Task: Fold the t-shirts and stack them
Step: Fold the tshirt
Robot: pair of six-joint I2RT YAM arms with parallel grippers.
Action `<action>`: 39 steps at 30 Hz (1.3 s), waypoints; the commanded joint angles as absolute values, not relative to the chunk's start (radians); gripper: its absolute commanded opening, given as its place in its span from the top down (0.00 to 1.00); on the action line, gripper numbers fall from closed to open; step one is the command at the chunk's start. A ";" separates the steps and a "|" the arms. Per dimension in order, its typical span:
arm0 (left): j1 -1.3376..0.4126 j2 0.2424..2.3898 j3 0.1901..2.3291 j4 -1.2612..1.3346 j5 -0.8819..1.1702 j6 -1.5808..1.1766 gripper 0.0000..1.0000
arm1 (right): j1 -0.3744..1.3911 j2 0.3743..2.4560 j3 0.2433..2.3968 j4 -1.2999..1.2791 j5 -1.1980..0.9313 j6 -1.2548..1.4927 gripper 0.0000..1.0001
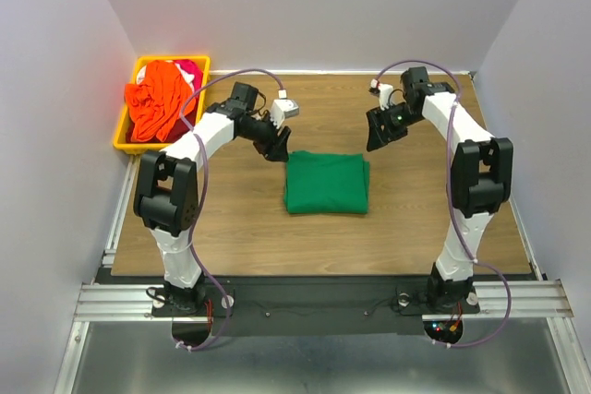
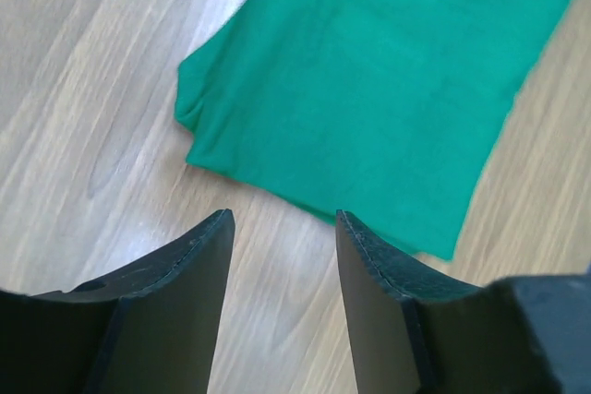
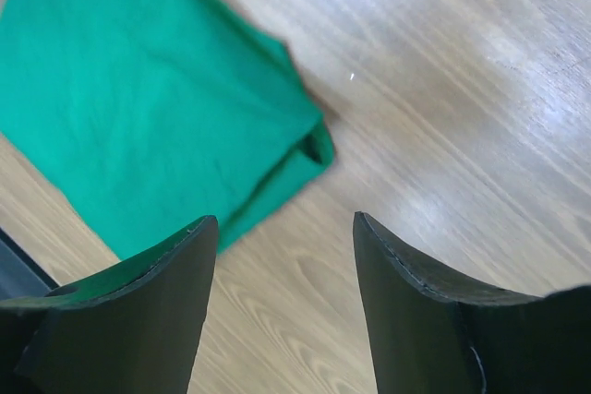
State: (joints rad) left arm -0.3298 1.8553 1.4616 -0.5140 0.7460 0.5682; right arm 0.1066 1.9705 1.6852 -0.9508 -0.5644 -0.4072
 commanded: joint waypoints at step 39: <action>-0.307 2.069 1.473 -0.175 0.776 0.183 0.67 | 0.147 2.097 1.620 -0.706 -0.762 -0.181 0.70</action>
State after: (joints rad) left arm -0.3153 2.0907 1.4422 -0.2153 0.7315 0.1955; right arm 0.1394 2.1529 1.6203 -0.7303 -0.7300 -0.1852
